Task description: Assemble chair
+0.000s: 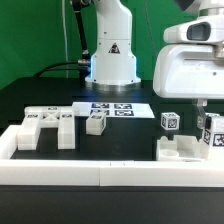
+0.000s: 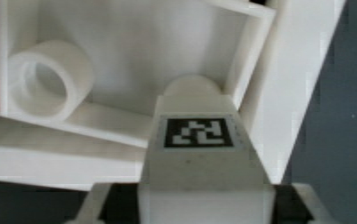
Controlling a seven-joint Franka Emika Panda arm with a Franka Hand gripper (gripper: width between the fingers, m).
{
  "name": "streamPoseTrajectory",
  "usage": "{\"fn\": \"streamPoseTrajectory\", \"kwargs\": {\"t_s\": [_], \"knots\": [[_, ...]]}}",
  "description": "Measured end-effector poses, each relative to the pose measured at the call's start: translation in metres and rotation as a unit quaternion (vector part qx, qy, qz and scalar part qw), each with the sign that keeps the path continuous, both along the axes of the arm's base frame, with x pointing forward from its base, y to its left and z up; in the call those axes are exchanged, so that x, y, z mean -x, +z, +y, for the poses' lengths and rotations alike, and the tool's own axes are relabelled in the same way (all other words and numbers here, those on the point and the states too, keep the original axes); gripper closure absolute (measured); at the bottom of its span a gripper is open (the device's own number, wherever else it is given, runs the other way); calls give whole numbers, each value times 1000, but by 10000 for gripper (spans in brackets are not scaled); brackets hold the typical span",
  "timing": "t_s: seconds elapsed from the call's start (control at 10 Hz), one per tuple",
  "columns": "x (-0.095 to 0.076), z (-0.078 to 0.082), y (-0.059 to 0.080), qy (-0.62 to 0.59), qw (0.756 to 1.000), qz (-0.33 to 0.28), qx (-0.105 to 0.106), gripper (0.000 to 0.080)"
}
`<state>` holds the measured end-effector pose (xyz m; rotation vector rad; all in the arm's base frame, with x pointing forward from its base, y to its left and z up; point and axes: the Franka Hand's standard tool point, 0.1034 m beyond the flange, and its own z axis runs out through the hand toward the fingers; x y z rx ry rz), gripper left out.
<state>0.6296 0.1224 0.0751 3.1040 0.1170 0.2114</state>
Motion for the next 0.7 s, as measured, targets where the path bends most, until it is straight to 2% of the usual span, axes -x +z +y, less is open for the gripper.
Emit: {"fn": "streamPoseTrajectory", "kwargs": {"t_s": [0.3, 0.7], "knots": [[0, 0, 0, -103, 995, -2, -15, 510], [0, 1, 0, -230, 973, -5, -33, 509]]}}
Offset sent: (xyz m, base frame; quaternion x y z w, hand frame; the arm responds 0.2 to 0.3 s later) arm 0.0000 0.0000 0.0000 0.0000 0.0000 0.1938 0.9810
